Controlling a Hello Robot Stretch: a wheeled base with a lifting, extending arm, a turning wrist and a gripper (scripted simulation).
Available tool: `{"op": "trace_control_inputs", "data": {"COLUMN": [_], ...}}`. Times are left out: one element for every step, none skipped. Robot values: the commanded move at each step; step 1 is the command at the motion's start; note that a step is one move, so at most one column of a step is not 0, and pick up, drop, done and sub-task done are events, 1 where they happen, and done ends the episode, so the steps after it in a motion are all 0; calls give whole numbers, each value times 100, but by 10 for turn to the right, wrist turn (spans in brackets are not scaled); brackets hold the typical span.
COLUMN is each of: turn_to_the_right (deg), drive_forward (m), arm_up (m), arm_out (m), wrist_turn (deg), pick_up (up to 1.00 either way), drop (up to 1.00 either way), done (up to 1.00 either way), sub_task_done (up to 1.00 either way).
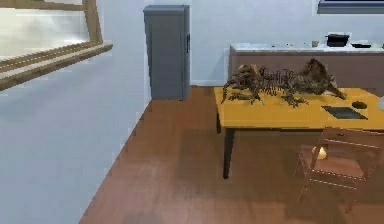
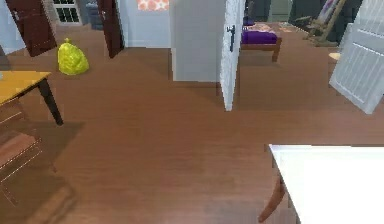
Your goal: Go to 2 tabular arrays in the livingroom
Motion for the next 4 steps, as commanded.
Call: {"op": "trace_control_inputs", "data": {"turn_to_the_right": [0, -450, -450, -450], "drive_forward": [5, 0, 0, 0], "arm_up": [0, 0, 0, 0], "arm_out": [0, 0, 0, 0], "wrist_turn": [0, 0, 0, 0], "pick_up": [0, 0, 0, 0], "drop": [0, 0, 0, 0], "done": [0, 0, 0, 0], "sub_task_done": [0, 0, 0, 0]}}
